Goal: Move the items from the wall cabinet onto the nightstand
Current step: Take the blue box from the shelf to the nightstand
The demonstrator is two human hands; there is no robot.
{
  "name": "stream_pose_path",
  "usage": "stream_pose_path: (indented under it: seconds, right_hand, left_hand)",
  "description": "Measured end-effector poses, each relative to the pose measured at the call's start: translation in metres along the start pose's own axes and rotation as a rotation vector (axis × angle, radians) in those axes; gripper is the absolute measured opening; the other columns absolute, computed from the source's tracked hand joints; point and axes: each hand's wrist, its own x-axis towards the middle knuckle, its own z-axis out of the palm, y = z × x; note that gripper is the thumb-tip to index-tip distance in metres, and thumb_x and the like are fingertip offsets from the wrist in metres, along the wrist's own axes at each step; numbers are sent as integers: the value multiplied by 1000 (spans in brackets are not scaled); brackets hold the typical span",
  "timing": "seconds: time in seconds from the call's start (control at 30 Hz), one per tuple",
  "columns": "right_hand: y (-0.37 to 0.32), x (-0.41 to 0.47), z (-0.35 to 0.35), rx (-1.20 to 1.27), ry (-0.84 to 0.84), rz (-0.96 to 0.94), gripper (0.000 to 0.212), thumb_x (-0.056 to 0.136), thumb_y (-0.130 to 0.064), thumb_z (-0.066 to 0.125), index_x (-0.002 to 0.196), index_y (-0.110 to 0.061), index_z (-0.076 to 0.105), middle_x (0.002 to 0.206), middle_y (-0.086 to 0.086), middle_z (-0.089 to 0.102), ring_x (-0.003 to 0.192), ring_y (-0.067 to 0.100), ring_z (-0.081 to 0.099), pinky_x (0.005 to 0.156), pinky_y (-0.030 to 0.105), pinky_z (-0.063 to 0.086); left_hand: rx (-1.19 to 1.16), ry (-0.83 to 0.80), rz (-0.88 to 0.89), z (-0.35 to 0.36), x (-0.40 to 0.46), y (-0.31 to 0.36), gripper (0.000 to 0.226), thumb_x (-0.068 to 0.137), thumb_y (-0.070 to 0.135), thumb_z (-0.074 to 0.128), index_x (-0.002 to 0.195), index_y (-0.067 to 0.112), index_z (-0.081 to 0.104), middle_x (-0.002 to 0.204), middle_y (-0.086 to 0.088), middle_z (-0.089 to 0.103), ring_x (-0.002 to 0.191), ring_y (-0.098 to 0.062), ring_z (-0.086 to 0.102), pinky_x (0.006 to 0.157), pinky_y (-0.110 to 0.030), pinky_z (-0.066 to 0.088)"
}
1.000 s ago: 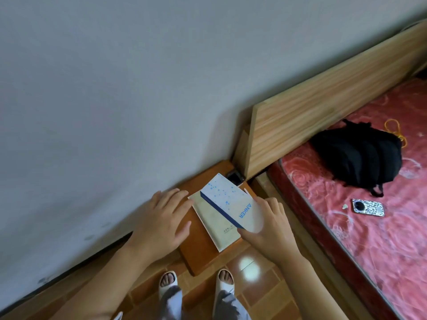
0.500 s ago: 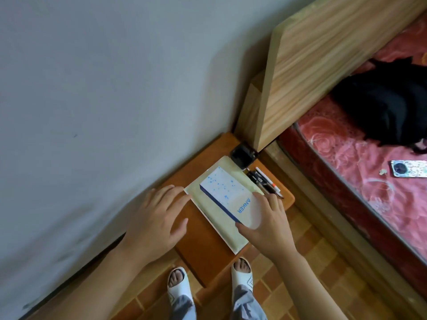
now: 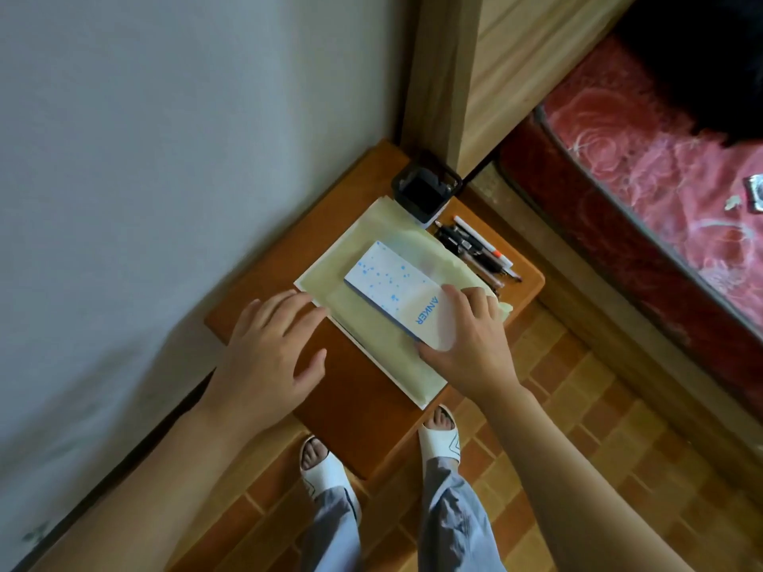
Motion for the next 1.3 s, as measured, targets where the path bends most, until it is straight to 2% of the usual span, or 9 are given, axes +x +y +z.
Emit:
stream_pose_path:
  seconds: [0.17, 0.37, 0.77, 0.93, 1.17, 1.3]
  right_hand:
    - [3, 4, 11, -52, -12, -3, 96, 78, -69, 71, 154, -31, 25, 139, -5, 39, 125, 20, 36, 113, 46, 41]
    - [1, 4, 7, -59, -31, -27, 102, 79, -74, 67, 159, -32, 19, 148, -4, 36, 135, 22, 34, 118, 47, 35]
    - [-15, -12, -39, -91, 7, -68, 93, 84, -72, 64, 158, -33, 23, 156, -2, 34, 143, 23, 32, 119, 48, 33]
    - [-21, -25, -78, -113, -4, -68, 90, 87, -72, 61, 159, -33, 24, 160, -2, 31, 148, 25, 29, 121, 48, 29]
    - [-35, -54, -157, -136, 25, -186, 79, 89, -66, 56, 156, -31, 35, 157, -7, 34, 147, 20, 29, 121, 48, 29]
    - [-50, -75, -209, -156, 16, -274, 78, 89, -66, 55, 156, -32, 35, 161, -6, 30, 150, 21, 27, 123, 48, 28]
  left_hand:
    - [-16, -12, -14, 9, 1, 1, 51, 96, 39, 52, 143, 19, 55, 148, -3, 51, 143, -25, 41, 114, -55, 38]
    - [-14, 6, -19, 5, 0, 4, 51, 95, 39, 52, 142, 17, 56, 147, -5, 51, 142, -26, 42, 113, -55, 38]
    - [18, 43, -40, -43, -7, 30, 51, 95, 41, 49, 140, 18, 57, 146, -3, 52, 141, -24, 43, 112, -54, 41]
    - [30, 90, -62, -76, -12, 48, 51, 94, 41, 50, 139, 17, 58, 147, -5, 52, 140, -27, 44, 111, -53, 42]
    - [62, 150, -111, -133, -26, 78, 54, 95, 41, 53, 144, 18, 53, 149, -5, 49, 139, -26, 43, 110, -53, 43]
    - [67, 218, -173, -173, -44, 106, 54, 95, 42, 54, 144, 19, 53, 149, -5, 49, 139, -24, 42, 111, -50, 44]
